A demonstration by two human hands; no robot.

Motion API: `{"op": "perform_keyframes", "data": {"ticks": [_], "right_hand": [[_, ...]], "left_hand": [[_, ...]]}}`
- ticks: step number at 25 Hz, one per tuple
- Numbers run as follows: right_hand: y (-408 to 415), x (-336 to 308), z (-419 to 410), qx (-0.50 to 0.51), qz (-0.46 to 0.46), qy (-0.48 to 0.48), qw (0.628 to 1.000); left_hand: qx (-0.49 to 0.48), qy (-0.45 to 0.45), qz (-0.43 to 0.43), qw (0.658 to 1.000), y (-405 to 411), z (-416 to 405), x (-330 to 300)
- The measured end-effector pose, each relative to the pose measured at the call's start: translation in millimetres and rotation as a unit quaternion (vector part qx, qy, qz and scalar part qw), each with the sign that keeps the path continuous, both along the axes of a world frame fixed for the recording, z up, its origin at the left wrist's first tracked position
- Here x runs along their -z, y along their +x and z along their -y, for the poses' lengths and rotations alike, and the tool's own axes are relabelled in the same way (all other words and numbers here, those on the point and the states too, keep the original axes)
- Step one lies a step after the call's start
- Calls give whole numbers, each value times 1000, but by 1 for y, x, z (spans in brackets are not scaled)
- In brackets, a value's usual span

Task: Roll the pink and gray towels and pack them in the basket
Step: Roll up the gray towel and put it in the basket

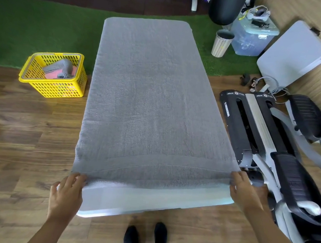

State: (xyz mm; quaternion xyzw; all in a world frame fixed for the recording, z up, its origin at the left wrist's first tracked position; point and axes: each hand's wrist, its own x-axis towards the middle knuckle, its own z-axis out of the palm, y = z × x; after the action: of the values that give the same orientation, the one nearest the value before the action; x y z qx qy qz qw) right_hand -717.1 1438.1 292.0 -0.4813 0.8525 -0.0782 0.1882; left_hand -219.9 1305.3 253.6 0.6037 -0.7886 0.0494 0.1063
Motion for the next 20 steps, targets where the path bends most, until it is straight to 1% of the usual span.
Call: {"op": "perform_keyframes", "data": {"ticks": [1,2,3,4,5,6,7,8,11,14,17,20], "right_hand": [[4,-7,4,-6,-5,-3,1000],[2,-9,6,-23,-71,2,997],[0,-2,4,-34,-82,28,996],[1,6,1,-24,-22,50,998],[0,13,-1,-52,-18,22,998],[-9,24,-3,-23,-33,0,999],[-14,31,-6,-12,-68,-34,997],[-16,37,-7,-15,-82,-54,995],[-17,38,-6,-57,-76,-46,994],[-15,33,0,-10,-59,-59,997],[-9,24,3,7,-52,-76,996],[-13,23,3,8,-45,-34,998]], "left_hand": [[-8,-10,-17,1000,-4,1,-1],[-4,-24,-29,999,-7,2,0],[5,-33,-40,999,-8,2,0],[16,-38,-50,998,-8,1,2],[23,-32,-60,997,-7,0,4],[25,-21,-68,997,-5,-2,6],[26,-4,-71,997,-2,-4,8],[31,11,-73,997,0,-5,10],[49,29,-82,995,4,-4,9],[47,8,-60,997,4,0,5],[36,38,-23,998,12,-1,6],[70,67,-4,995,22,5,7]]}}
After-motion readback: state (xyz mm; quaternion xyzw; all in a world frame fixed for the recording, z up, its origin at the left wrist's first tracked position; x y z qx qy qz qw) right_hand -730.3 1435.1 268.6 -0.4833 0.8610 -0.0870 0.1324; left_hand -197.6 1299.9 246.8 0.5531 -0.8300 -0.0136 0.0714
